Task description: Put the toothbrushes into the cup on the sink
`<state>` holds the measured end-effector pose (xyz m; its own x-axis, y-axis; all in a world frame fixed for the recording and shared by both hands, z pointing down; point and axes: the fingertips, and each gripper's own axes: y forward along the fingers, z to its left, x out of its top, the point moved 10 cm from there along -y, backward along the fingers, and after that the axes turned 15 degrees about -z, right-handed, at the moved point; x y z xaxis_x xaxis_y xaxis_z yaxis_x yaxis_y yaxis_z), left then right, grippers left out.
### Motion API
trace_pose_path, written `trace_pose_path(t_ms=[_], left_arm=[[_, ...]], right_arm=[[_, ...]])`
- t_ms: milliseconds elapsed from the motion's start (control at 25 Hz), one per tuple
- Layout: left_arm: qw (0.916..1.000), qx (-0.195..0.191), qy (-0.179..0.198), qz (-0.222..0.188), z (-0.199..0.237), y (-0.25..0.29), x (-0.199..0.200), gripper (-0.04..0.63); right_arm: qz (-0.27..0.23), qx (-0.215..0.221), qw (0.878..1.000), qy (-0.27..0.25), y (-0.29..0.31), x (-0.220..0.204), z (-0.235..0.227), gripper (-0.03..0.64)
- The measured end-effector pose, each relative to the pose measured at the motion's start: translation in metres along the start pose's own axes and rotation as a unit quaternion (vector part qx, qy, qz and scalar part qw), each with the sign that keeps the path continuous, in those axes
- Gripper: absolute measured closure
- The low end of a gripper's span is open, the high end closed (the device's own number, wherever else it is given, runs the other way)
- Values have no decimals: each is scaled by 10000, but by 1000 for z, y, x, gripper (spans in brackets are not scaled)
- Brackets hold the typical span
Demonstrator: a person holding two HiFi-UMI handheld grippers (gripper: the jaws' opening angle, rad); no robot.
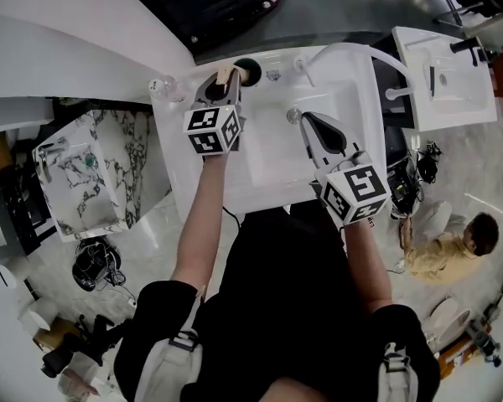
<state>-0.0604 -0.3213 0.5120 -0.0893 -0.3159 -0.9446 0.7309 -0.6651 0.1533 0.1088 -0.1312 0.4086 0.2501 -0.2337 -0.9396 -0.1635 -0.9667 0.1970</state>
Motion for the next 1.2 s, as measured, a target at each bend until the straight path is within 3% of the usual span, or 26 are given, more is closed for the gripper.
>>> trace_pose_path(t_ms=[720,1200], left_arm=[[9993,-272,111,234,0,10,-15,502],[9991,-253,160,288,-1,1,-14,476]], right_arm=[[17,-53,10000,10,1,0,3,586],[-87,-78,9999,6,-7,0,6,586]])
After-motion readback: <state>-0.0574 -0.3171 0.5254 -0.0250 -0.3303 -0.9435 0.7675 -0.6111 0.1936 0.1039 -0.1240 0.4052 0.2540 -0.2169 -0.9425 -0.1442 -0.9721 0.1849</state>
